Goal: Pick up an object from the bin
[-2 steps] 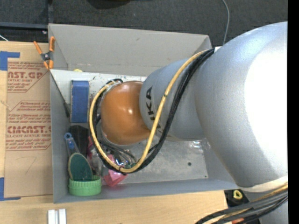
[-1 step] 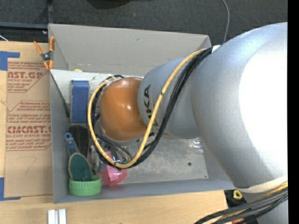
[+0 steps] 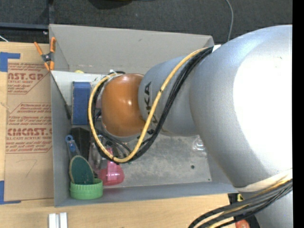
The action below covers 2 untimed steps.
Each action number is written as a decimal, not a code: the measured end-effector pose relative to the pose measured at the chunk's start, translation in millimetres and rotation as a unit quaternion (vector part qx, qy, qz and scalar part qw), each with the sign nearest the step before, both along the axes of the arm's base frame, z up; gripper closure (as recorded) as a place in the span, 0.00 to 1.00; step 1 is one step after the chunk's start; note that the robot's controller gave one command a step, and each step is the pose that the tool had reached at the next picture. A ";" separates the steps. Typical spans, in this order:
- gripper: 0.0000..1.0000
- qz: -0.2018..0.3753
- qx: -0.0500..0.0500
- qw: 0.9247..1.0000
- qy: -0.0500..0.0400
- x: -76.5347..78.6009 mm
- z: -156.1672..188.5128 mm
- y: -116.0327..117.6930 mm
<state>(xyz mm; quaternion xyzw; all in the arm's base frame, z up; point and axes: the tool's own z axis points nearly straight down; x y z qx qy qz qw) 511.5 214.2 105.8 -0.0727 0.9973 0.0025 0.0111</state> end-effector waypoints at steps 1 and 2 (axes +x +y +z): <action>1.00 0.111 -0.002 0.994 -0.002 -33.0 -28.8 -2.6; 1.00 0.141 -0.003 0.990 -0.004 -26.4 -18.3 -24.1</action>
Offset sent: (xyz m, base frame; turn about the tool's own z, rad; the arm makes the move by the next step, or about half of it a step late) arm -0.0266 -0.0239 -0.0180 -0.2844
